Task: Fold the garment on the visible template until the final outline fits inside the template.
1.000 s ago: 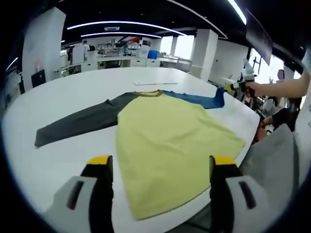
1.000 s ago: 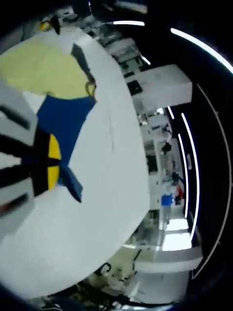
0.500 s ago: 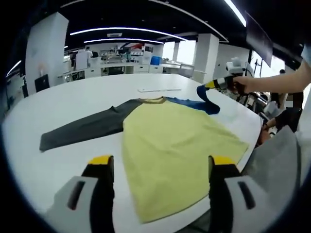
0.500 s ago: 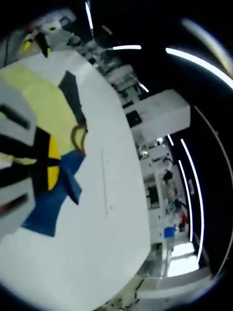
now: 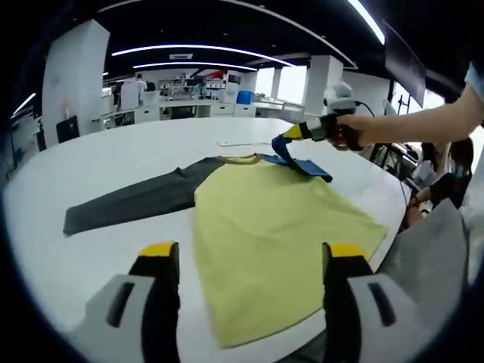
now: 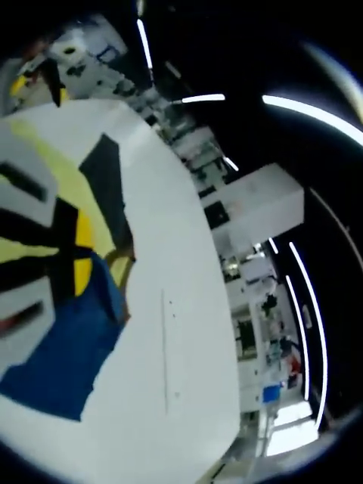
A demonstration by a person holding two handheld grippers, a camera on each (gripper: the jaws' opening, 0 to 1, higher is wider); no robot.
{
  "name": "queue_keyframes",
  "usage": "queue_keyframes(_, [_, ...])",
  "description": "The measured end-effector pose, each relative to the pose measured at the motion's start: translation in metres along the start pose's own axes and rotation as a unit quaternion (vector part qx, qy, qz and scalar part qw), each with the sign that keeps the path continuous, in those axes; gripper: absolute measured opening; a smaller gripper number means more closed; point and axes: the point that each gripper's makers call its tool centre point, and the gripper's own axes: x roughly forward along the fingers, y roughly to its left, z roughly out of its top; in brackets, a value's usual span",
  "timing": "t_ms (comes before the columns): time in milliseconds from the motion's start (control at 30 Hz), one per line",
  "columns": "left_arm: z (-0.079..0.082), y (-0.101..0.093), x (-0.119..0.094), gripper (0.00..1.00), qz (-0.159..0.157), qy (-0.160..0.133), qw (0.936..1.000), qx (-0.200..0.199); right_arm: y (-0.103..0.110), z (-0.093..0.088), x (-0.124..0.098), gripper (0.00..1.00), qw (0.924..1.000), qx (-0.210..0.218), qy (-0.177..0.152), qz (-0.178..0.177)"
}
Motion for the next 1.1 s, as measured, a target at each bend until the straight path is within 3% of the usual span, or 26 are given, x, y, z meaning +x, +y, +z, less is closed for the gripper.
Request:
queue_keyframes(633, [-0.002, 0.0, 0.001, 0.73, 0.004, 0.003, 1.0, -0.003, 0.068, 0.004, 0.06, 0.0, 0.9982, -0.005, 0.008, 0.059])
queue_keyframes(800, [-0.002, 0.001, 0.001, 0.73, 0.006, 0.005, 1.0, -0.001, 0.09, -0.013, 0.079, 0.0, 0.9966, -0.02, 0.032, 0.073])
queue_keyframes(933, [-0.002, 0.004, 0.0, 0.73, 0.009, 0.002, 0.9999, -0.005, 0.092, -0.025, 0.093, 0.0, 0.9957, -0.023, 0.048, 0.076])
queue_keyframes(1100, [-0.002, 0.006, 0.0, 0.74, 0.015, 0.005, 0.9999, -0.001, 0.094, -0.052, 0.107, 0.0, 0.9928, -0.037, 0.083, 0.077])
